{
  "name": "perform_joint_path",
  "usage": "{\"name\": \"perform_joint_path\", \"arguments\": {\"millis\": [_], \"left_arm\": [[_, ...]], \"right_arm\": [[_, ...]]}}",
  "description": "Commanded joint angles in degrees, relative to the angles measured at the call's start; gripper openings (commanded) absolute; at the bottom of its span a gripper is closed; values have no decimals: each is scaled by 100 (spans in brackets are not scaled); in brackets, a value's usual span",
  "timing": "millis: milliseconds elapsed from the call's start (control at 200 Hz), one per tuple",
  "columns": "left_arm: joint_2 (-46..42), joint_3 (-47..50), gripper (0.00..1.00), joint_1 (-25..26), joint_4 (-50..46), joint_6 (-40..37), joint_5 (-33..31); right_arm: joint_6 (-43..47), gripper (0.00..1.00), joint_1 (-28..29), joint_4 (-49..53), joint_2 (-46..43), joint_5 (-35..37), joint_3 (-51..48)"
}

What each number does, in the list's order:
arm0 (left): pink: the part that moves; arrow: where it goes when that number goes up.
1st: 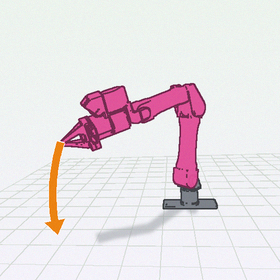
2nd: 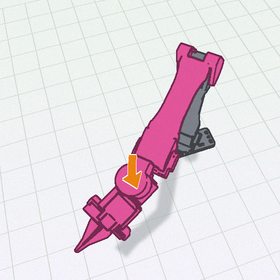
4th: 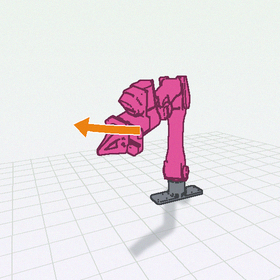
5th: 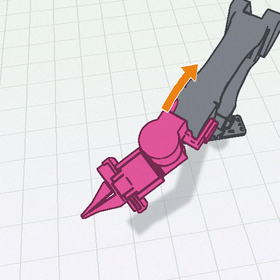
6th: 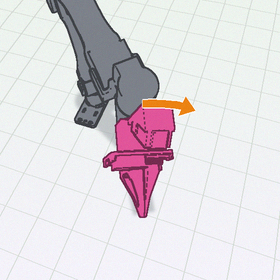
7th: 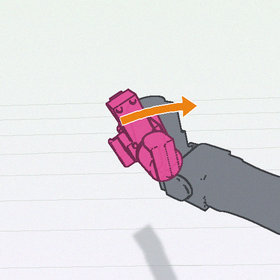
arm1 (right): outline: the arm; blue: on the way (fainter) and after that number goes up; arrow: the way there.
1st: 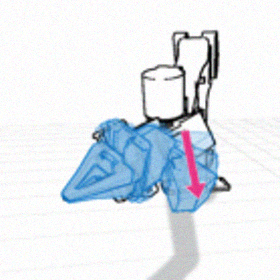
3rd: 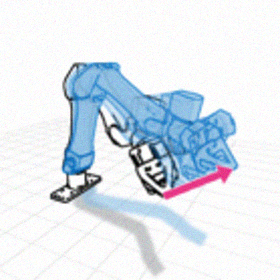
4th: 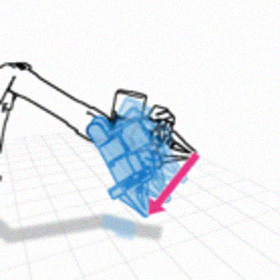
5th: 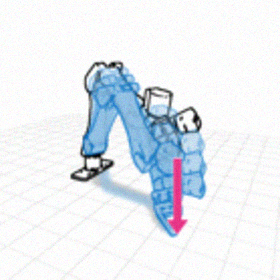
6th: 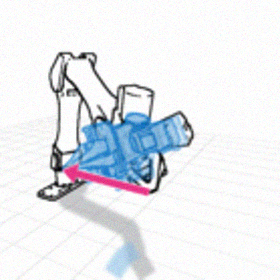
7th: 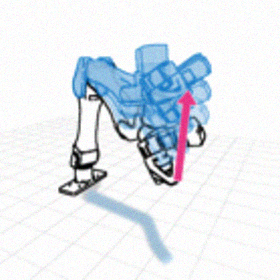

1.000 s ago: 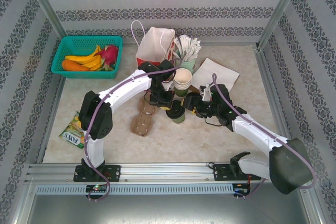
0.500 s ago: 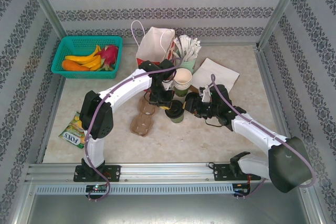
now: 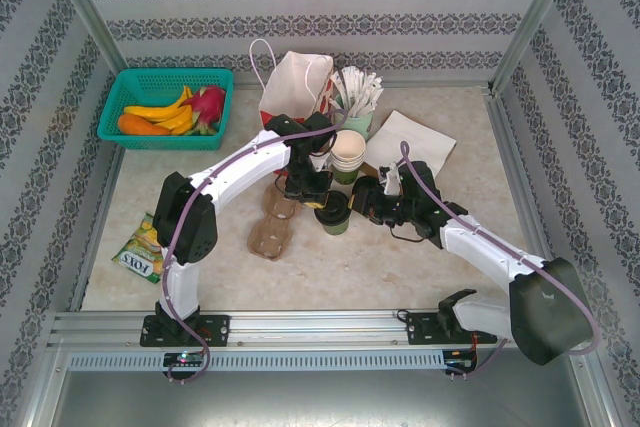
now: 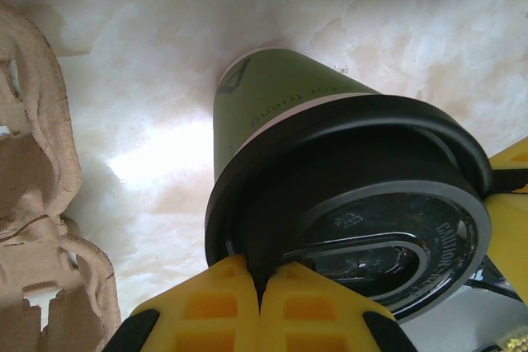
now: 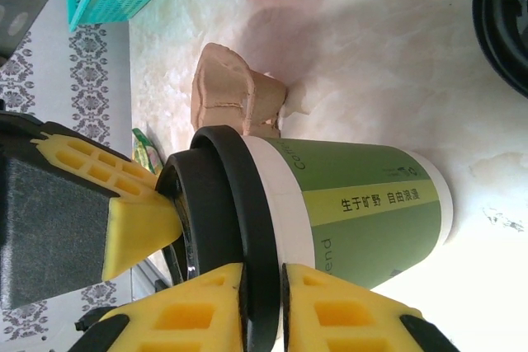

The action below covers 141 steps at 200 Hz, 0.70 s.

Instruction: Pack the takeout coffee

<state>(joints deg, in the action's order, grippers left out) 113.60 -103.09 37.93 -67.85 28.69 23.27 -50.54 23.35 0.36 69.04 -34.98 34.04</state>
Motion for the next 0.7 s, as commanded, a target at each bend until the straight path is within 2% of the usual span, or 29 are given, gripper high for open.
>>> {"name": "perform_joint_path", "arguments": {"millis": [0,699], "left_arm": [[111,-148,0,109,-268,-109,-102],[296,-186,0,109,-344,-136,11]], "right_arm": [[162,20,2,434,100,130,111],[250,19,11,1057,285,466,237]]}}
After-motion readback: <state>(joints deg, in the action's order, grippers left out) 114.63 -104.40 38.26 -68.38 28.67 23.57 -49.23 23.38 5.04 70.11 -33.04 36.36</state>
